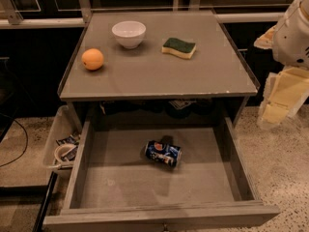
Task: Pick pepsi can from top drawer and place on counter
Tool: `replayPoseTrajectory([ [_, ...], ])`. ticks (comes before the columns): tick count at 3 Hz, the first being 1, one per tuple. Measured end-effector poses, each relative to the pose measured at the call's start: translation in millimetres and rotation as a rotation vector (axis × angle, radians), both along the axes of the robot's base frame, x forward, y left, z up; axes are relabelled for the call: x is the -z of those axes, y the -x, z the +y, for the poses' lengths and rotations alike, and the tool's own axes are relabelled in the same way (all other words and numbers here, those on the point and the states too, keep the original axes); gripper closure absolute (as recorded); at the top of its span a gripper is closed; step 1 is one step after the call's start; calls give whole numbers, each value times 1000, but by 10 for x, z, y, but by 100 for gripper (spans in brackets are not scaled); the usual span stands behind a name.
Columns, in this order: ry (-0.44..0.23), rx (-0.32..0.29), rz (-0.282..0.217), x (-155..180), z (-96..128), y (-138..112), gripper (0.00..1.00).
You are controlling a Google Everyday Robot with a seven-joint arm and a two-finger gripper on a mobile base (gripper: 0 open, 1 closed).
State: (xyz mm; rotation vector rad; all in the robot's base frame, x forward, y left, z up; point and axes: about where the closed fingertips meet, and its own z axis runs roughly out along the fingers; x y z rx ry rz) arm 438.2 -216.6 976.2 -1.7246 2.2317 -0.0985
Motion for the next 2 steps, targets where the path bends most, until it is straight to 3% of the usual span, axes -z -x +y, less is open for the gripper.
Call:
replayPoseTrajectory([
  [2, 1, 0, 3, 66, 29, 28, 0],
])
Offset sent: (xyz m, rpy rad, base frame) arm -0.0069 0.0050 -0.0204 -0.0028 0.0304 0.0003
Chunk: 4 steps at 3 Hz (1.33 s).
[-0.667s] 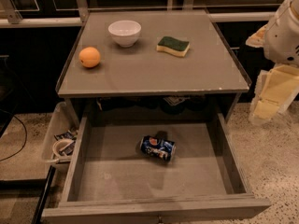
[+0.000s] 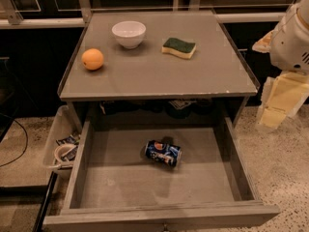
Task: Pick pepsi can from top drawer and place on counter
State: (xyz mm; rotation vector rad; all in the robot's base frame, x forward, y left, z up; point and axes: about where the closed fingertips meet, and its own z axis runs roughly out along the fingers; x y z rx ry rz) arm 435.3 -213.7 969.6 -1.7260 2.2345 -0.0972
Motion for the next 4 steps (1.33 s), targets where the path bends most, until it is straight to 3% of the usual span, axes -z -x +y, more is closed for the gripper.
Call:
replayPoseTrajectory([
  [1, -35, -19, 25, 323, 116, 25, 0],
  [2, -79, -40, 69, 953, 271, 66, 0],
  [3, -147, -85, 69, 1491, 495, 74, 0],
  [4, -194, -110, 25, 1825, 641, -118, 0],
])
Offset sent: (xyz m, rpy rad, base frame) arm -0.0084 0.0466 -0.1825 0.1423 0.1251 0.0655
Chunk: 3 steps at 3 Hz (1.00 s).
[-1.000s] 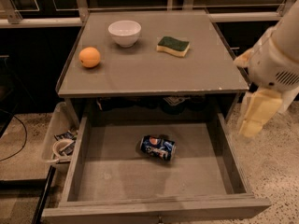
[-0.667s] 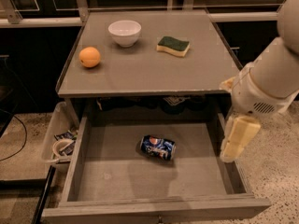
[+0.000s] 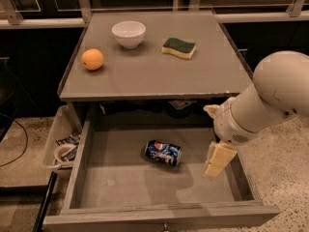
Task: Pick pepsi can from top drawer and place on counter
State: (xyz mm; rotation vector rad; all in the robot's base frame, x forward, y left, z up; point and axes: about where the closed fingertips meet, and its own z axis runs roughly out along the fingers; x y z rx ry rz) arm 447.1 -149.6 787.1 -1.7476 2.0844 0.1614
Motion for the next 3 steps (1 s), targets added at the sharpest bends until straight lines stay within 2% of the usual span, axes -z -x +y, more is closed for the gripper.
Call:
replayPoseTrajectory([
  [1, 0, 0, 0, 0, 0, 0, 0],
  [2, -78, 13, 35, 319, 137, -59, 0],
  [3, -163, 37, 44, 718, 320, -190, 0],
])
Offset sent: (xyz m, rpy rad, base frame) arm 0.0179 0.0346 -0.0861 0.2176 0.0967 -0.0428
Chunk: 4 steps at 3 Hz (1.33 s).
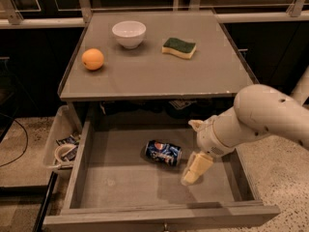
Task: Pick pepsi can from top drawer and place on counter
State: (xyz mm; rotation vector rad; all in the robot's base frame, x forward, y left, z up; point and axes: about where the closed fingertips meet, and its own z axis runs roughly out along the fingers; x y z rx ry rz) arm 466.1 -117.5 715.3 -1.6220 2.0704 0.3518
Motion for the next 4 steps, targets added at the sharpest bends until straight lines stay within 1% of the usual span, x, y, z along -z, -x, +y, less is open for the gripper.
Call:
replayPoseTrajectory([
  [1, -65, 21, -5, 283, 156, -120, 0],
  [2, -109, 25, -41, 468, 321, -196, 0],
  [3, -149, 27, -93, 590, 473, -294, 0],
  [4, -186, 12, -133, 709, 639, -400, 0],
])
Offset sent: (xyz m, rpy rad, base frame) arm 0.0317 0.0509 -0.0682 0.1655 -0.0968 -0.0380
